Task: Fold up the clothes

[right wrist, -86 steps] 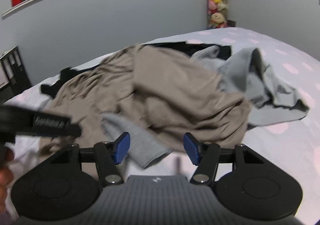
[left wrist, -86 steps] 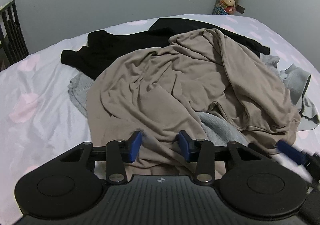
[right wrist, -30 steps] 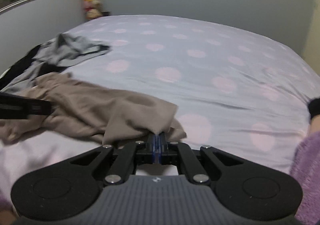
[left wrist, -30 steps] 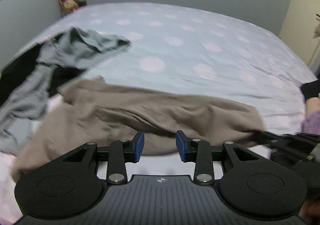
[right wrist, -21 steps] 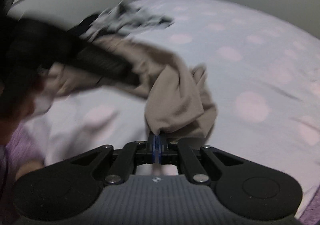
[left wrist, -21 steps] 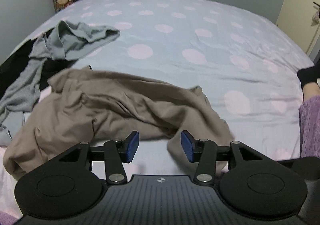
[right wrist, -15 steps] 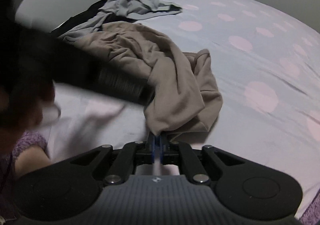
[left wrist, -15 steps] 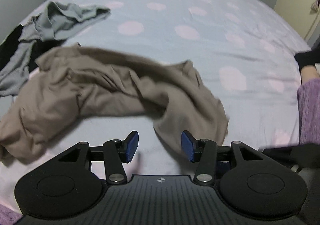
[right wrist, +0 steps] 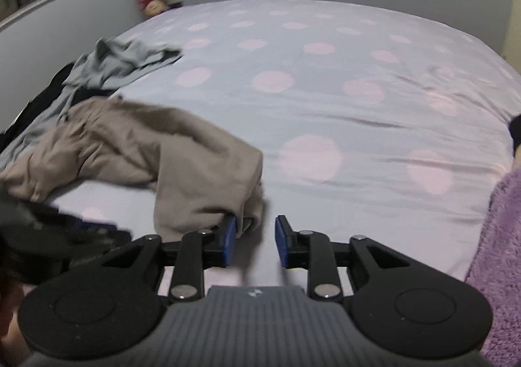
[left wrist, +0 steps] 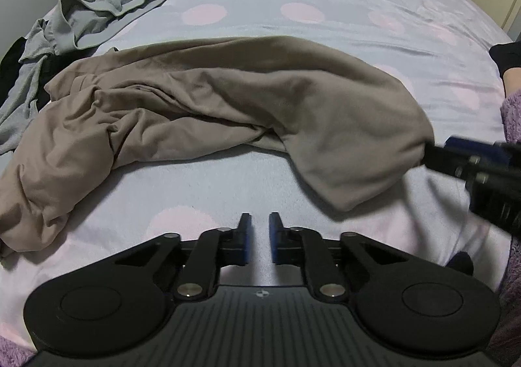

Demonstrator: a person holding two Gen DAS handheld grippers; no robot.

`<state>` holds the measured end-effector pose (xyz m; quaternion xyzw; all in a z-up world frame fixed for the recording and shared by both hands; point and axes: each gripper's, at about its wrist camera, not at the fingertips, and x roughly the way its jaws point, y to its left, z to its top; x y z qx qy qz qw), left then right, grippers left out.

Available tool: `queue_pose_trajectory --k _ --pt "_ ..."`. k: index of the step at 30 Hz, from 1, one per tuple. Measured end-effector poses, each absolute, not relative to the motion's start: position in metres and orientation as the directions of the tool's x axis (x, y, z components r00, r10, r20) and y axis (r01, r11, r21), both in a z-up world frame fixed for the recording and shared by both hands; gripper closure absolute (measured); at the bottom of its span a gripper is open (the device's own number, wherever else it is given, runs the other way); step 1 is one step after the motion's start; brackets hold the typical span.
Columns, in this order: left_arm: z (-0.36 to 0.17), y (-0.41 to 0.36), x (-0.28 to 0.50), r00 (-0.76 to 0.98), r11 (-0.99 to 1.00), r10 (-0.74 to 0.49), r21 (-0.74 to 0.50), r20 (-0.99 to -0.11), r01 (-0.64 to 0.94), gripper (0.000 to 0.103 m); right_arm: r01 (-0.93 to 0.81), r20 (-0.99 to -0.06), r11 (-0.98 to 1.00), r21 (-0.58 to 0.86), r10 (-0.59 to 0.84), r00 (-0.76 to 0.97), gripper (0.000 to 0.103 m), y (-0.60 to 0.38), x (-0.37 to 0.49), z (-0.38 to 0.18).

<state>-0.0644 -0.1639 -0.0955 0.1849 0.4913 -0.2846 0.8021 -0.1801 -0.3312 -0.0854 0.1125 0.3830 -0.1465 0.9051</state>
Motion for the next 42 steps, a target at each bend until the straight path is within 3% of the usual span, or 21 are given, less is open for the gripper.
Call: queue_pose_trajectory --k 2,9,11,15,24,34,42 --pt "-0.095 -0.162 -0.063 0.365 0.778 -0.273 0.019 -0.890 0.628 0.098 0.374 -0.724 0.923 0.092 -0.196 0.661 0.060 -0.336 -0.181 -0.086" --pt "-0.088 -0.149 -0.051 0.385 0.818 -0.305 -0.032 -0.871 0.575 0.098 0.387 -0.726 0.914 0.118 -0.187 0.662 0.061 -0.343 -0.181 -0.091" --pt "-0.084 -0.147 -0.049 0.386 0.821 -0.332 -0.062 -0.861 0.567 0.097 0.348 -0.732 0.927 0.140 -0.140 0.667 0.085 -0.340 -0.178 -0.096" --pt "-0.078 -0.146 -0.049 0.380 0.813 -0.384 -0.113 -0.842 0.571 0.090 0.248 -0.721 0.956 0.156 -0.061 0.691 0.100 -0.325 -0.176 -0.097" --pt "-0.074 -0.151 -0.052 0.349 0.784 -0.459 -0.187 -0.817 0.592 0.062 0.015 -0.706 0.989 0.144 0.093 0.702 0.102 -0.282 -0.174 -0.094" --pt "-0.073 -0.166 -0.058 0.354 0.773 -0.455 -0.164 -0.817 0.613 0.062 -0.079 -0.717 0.989 0.128 0.147 0.681 0.102 -0.265 -0.173 -0.097" --pt "-0.056 -0.161 -0.058 0.335 0.749 -0.540 -0.259 -0.772 0.610 0.056 -0.139 -0.738 0.978 0.158 0.210 0.641 0.102 -0.263 -0.175 -0.104"
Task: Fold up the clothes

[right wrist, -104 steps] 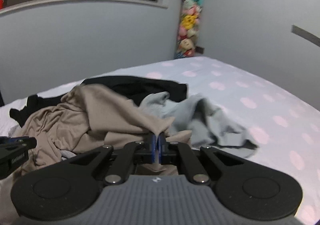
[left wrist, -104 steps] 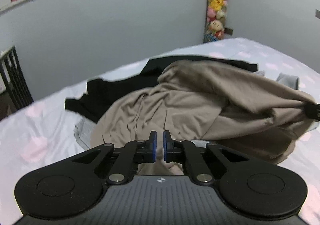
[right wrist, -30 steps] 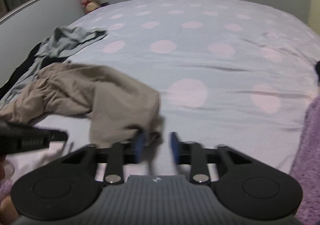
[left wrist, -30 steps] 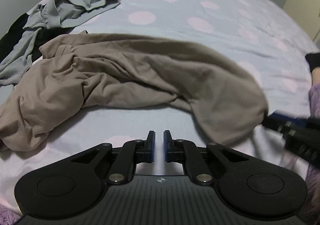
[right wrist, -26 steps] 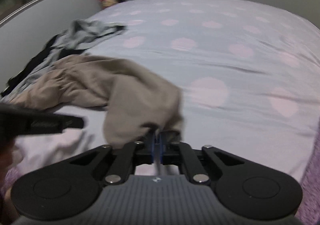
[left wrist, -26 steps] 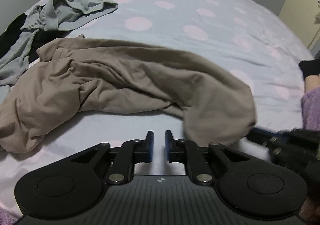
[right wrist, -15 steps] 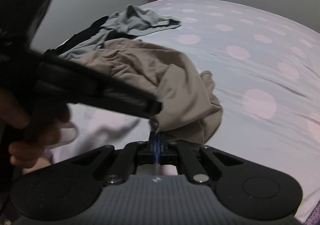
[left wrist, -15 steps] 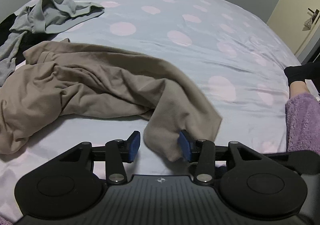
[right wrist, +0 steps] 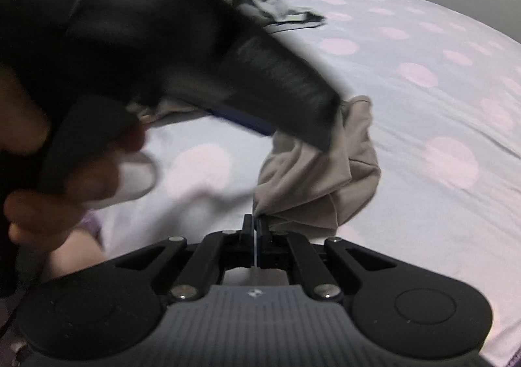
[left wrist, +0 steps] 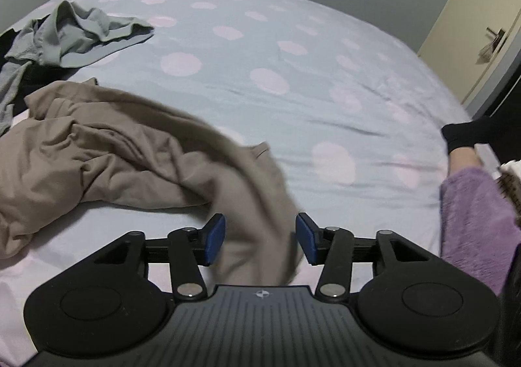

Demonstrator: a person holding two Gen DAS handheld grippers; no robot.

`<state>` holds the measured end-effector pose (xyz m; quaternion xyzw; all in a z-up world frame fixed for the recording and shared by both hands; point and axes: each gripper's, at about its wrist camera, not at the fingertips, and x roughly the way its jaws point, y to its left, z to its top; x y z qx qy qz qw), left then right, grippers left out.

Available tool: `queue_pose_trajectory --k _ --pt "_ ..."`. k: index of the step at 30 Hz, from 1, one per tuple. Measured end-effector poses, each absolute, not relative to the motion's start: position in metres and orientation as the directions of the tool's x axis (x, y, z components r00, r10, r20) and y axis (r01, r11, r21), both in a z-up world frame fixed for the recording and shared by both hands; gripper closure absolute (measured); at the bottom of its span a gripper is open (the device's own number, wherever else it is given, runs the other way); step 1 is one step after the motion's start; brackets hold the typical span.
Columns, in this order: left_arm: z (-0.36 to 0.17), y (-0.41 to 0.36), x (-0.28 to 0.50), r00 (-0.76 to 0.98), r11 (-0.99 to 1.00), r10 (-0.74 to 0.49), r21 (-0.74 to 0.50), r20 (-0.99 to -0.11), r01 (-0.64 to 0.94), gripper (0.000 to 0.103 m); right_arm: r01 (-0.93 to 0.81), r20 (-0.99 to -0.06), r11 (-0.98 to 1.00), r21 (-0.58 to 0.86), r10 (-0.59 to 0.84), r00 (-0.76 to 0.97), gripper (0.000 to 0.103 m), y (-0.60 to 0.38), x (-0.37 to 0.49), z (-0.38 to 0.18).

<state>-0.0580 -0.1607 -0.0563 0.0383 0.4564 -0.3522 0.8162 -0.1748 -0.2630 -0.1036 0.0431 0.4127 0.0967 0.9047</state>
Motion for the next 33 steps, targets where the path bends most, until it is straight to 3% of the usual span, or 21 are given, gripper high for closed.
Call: queue_pose_trajectory --k 2,3,4,10,19,23,26,33 --pt "-0.060 -0.163 -0.057 0.340 0.760 -0.517 -0.240 -0.785 0.604 0.056 -0.170 -0.735 0.975 0.143 0.220 0.641 0.102 -0.257 -0.177 -0.102" --pt "-0.064 -0.164 -0.055 0.340 0.768 -0.502 -0.229 -0.796 0.598 0.061 -0.179 -0.735 0.975 0.133 0.218 0.642 0.102 -0.255 -0.177 -0.102" --pt "-0.067 -0.163 -0.054 0.337 0.774 -0.488 -0.221 -0.805 0.593 0.072 -0.176 -0.738 0.976 0.128 0.212 0.641 0.102 -0.256 -0.177 -0.102" --pt "-0.075 -0.158 -0.050 0.349 0.793 -0.438 -0.174 -0.829 0.583 0.094 -0.105 -0.755 0.983 0.148 0.181 0.630 0.099 -0.271 -0.177 -0.104" --pt "-0.077 -0.147 -0.046 0.325 0.801 -0.409 -0.165 -0.853 0.575 0.096 0.166 -0.715 0.974 0.152 -0.008 0.699 0.094 -0.322 -0.188 -0.082" --pt "-0.078 -0.146 -0.045 0.317 0.790 -0.427 -0.179 -0.847 0.587 0.095 0.177 -0.702 0.963 0.205 0.018 0.712 0.086 -0.326 -0.176 -0.080" --pt "-0.079 -0.145 -0.044 0.318 0.786 -0.436 -0.185 -0.842 0.590 0.094 0.172 -0.681 0.959 0.227 0.030 0.732 0.069 -0.323 -0.158 -0.083" --pt "-0.086 -0.150 -0.045 0.326 0.784 -0.418 -0.155 -0.848 0.601 0.091 0.202 -0.703 0.930 0.308 0.079 0.706 0.069 -0.335 -0.129 -0.108"
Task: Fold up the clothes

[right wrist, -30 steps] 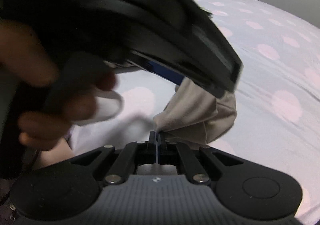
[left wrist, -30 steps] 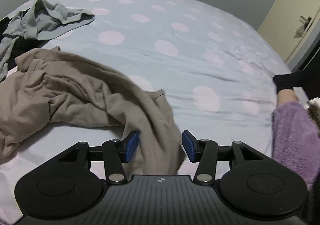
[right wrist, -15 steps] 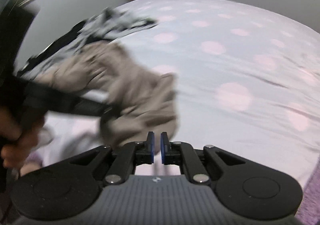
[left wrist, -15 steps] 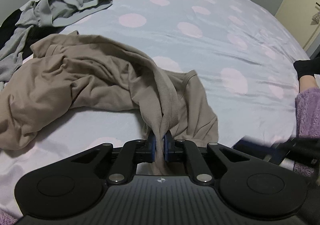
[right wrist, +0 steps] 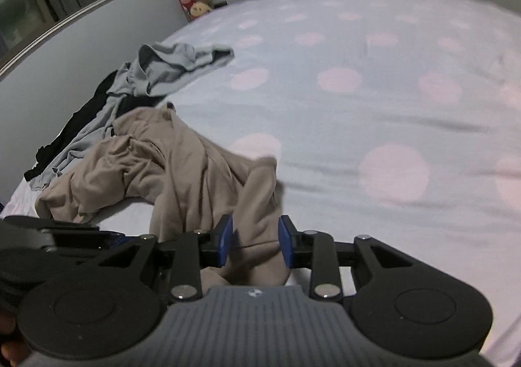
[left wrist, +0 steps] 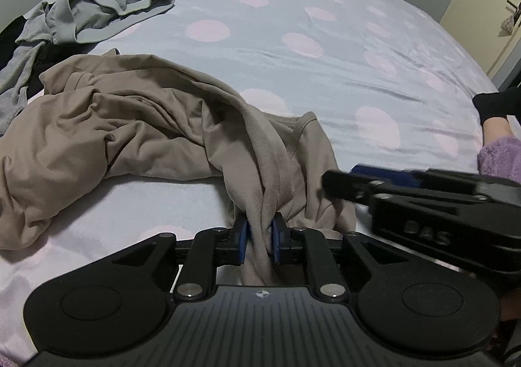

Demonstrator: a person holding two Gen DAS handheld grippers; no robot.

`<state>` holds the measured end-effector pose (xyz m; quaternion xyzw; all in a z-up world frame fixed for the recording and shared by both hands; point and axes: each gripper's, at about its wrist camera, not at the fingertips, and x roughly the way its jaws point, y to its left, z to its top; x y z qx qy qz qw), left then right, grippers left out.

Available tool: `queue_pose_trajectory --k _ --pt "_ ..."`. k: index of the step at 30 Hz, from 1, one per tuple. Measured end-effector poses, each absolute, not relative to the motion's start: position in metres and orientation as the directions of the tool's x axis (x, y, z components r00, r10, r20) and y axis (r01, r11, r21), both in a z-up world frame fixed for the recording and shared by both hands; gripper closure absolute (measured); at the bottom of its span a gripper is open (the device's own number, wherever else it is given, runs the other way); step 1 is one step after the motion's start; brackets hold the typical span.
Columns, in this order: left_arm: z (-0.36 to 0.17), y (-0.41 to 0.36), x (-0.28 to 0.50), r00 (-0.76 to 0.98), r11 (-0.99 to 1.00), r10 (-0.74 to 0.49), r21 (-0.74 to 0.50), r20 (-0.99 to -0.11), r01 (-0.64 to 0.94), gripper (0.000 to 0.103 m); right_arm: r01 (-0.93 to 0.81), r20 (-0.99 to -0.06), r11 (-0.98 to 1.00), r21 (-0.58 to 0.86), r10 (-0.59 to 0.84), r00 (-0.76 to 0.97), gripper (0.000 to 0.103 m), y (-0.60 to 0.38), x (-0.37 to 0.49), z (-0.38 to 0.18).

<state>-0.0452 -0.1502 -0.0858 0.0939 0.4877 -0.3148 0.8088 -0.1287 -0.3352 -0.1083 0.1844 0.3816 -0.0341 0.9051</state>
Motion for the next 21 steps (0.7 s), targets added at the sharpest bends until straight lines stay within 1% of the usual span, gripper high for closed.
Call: queue_pose_trajectory --k 1,2,3,4,5,7,10,15,18,21 --pt "-0.087 -0.150 -0.045 0.324 0.784 -0.417 -0.155 -0.849 0.601 0.091 0.203 -0.711 0.926 0.317 0.091 0.697 0.069 -0.334 -0.127 -0.112" --pt "-0.087 -0.150 -0.045 0.320 0.782 -0.418 -0.158 -0.850 0.602 0.091 0.202 -0.717 0.925 0.320 0.097 0.690 0.072 -0.332 -0.126 -0.116" --pt "-0.087 -0.150 -0.045 0.316 0.781 -0.420 -0.161 -0.851 0.603 0.091 0.202 -0.722 0.926 0.319 0.100 0.684 0.077 -0.330 -0.125 -0.118" --pt "-0.087 -0.150 -0.044 0.313 0.779 -0.423 -0.165 -0.850 0.605 0.091 0.196 -0.724 0.932 0.306 0.094 0.683 0.094 -0.327 -0.125 -0.119" --pt "-0.086 -0.150 -0.044 0.312 0.776 -0.428 -0.169 -0.848 0.607 0.092 0.186 -0.720 0.939 0.290 0.086 0.688 0.099 -0.324 -0.126 -0.117" --pt "-0.082 -0.150 -0.046 0.311 0.766 -0.449 -0.181 -0.837 0.617 0.096 0.186 -0.704 0.949 0.256 0.050 0.708 0.099 -0.320 -0.132 -0.109" --pt "-0.068 -0.151 -0.052 0.295 0.731 -0.510 -0.225 -0.808 0.645 0.097 0.233 -0.670 0.955 0.183 -0.052 0.740 0.100 -0.321 -0.146 -0.093" --pt "-0.042 -0.160 -0.071 0.241 0.640 -0.605 -0.284 -0.759 0.714 0.097 0.399 -0.612 0.912 0.098 -0.261 0.746 0.100 -0.345 -0.174 -0.065" --pt "-0.028 -0.168 -0.086 0.179 0.567 -0.650 -0.315 -0.739 0.761 0.097 0.492 -0.599 0.867 0.082 -0.352 0.719 0.100 -0.364 -0.188 -0.055" --pt "-0.025 -0.174 -0.095 0.160 0.536 -0.649 -0.298 -0.744 0.790 0.095 0.532 -0.609 0.845 0.050 -0.396 0.687 0.100 -0.375 -0.197 -0.054"
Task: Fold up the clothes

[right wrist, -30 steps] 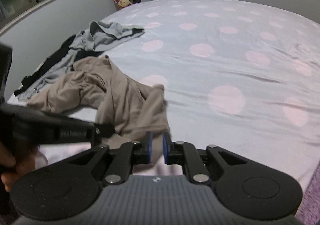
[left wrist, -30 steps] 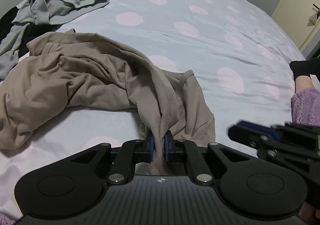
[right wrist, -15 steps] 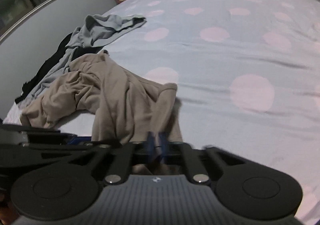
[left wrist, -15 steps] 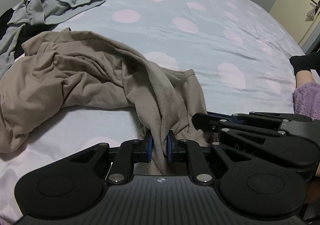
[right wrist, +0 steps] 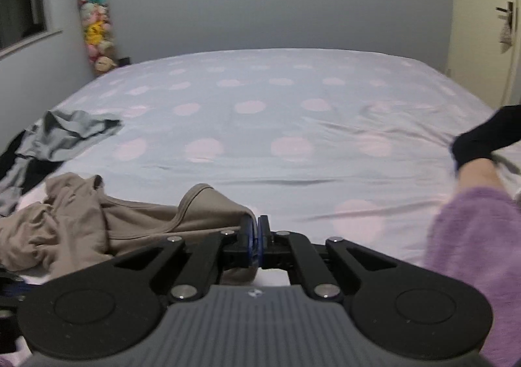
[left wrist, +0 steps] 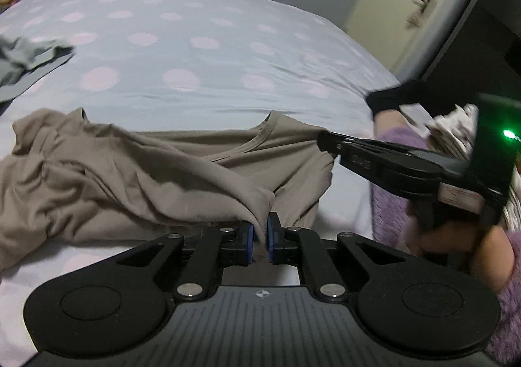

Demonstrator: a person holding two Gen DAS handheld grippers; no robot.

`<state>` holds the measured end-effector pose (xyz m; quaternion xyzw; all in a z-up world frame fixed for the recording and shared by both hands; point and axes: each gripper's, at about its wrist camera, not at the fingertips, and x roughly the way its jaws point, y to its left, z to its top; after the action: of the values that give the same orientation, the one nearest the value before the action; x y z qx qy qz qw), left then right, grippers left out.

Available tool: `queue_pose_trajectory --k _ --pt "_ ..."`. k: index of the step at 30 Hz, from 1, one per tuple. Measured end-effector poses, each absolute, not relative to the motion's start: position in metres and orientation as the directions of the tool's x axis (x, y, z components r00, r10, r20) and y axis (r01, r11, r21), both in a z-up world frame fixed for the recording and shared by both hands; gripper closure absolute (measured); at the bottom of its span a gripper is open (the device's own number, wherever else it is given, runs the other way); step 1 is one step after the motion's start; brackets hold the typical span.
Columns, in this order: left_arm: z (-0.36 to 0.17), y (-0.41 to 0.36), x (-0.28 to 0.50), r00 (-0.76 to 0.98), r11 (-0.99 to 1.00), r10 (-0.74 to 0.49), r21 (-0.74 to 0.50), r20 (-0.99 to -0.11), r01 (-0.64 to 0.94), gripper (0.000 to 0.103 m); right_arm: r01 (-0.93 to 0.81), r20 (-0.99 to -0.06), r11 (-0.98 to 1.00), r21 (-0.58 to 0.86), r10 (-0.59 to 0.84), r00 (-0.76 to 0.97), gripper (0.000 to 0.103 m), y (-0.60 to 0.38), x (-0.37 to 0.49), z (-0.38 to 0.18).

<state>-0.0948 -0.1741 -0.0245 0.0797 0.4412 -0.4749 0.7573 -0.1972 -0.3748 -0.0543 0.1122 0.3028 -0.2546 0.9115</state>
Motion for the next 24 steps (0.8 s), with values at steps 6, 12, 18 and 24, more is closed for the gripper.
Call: queue_pose_trajectory --k 6,12,18,24 --pt "-0.032 -0.171 -0.092 0.160 0.568 -0.617 -0.296 -0.770 0.768 0.080 0.525 -0.668 0.850 0.050 -0.362 0.650 0.100 -0.378 -0.194 -0.072" --pt "-0.028 -0.148 -0.067 0.323 0.712 -0.575 -0.265 -0.752 0.650 0.075 0.504 -0.673 0.862 0.049 -0.344 0.654 0.100 -0.373 -0.194 -0.081" --pt "-0.028 -0.128 -0.038 0.495 0.834 -0.474 -0.190 -0.729 0.519 0.075 0.486 -0.670 0.873 0.046 -0.334 0.663 0.100 -0.370 -0.191 -0.084" --pt "-0.030 -0.115 -0.005 0.504 0.858 -0.424 -0.156 -0.753 0.489 0.075 0.476 -0.678 0.879 0.041 -0.325 0.659 0.099 -0.368 -0.186 -0.090"
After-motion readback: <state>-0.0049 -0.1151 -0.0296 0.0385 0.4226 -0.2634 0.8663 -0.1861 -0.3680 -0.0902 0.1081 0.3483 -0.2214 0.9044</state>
